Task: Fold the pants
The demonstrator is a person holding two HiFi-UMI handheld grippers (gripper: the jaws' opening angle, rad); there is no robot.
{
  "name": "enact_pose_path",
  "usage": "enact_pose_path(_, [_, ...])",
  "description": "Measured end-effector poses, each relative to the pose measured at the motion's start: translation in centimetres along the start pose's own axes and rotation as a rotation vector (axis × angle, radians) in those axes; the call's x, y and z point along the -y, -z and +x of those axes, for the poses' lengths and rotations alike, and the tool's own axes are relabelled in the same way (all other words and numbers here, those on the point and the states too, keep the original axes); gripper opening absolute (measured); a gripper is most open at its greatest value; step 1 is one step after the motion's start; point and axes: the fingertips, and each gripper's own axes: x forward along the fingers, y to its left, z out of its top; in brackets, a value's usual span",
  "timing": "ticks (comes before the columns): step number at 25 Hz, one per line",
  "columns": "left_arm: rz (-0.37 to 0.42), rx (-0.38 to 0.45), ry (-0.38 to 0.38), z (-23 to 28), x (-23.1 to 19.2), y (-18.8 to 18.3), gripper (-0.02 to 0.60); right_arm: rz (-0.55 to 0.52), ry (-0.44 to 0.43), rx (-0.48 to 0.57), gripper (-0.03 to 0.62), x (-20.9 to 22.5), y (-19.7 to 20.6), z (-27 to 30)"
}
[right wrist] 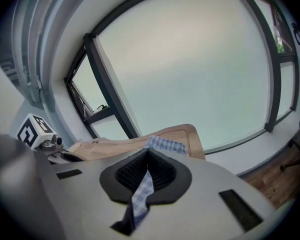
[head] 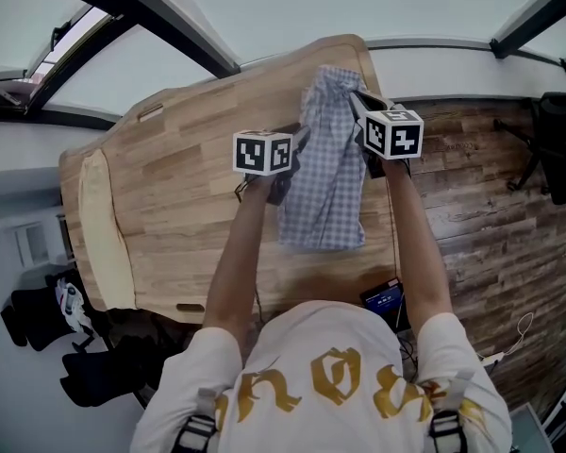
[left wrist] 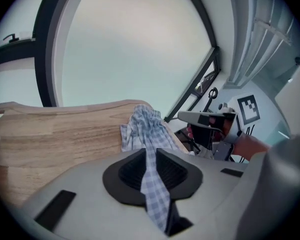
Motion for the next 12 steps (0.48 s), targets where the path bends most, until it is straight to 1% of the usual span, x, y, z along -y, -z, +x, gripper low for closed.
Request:
enact_pose_path(1, [0.006,0.018,-0.006,-0.2,0.1,-0.1,0.061,-0.009,-0.015,0.009,0.023,-0.4,0.2,-0.8])
enact_pose_path(3, [0.043,0.028,-0.037,-0.8,0.2,0.0,0.051,-0.075,-0.032,0.022,0.022,-1.3,0.8,-2.6])
enact_pose_path(5, [0.103,0.036,-0.077,-1.6,0.3,-0.1,0.048,-0.152,-0.024,0.031,0.022,-2.0,1.2,-4.3])
enact_pose_path(6, [0.126,0.049,-0.090,-2.0,0.4,-0.2,0.048,-0.172,-0.017,0.038,0.023,-2.2,1.3,-5.2])
enact_pose_path(8, [0.142,0.084,-0.095,-3.0,0.8,-0.4,0.048,-0.184,-0.002,0.054,0.022,-2.6,1.5,-6.9])
enact_pose_path(12, [0.153,0.132,-0.115,-5.8,1.4,0.2,0.046,-0.153,0.002,0.085,0.023,-4.1,2.0,-10.1])
